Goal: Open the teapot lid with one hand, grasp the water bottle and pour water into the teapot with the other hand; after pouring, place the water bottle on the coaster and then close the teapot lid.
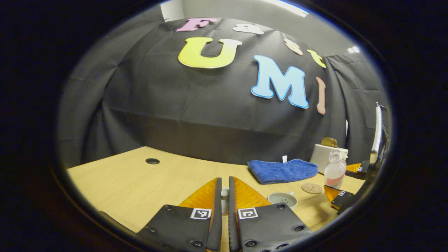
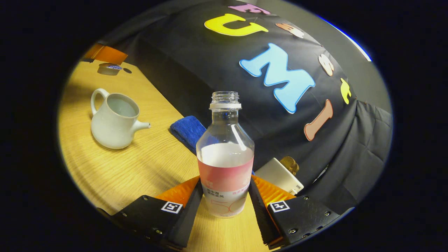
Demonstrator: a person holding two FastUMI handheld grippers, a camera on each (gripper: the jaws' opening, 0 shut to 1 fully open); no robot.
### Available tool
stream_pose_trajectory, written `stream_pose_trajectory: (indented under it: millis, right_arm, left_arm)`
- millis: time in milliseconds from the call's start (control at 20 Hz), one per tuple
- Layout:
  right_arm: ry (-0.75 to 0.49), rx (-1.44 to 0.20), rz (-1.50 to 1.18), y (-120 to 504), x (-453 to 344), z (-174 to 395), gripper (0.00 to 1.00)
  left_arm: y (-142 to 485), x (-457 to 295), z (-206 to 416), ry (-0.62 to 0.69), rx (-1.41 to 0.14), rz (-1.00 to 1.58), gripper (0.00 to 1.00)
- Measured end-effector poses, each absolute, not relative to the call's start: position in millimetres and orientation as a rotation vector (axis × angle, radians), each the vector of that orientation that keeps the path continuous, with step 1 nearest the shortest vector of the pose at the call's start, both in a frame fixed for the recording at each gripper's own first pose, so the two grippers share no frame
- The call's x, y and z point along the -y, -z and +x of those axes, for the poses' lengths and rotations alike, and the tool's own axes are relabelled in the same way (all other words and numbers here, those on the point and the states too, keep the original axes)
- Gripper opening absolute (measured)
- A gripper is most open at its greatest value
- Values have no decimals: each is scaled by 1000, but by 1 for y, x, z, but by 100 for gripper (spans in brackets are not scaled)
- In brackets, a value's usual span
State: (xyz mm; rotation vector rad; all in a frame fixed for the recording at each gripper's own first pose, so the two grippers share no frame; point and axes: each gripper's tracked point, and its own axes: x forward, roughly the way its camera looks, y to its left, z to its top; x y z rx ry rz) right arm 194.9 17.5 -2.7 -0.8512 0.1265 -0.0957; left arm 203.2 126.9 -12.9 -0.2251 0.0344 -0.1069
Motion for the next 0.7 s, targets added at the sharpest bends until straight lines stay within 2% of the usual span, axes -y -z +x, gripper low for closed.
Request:
stream_pose_trajectory:
  millis: [700]
  right_arm:
    - [53,-30,-1338,-20,-42,207,75]
  left_arm:
    - [15,-131,206,122,-41,-264,14]
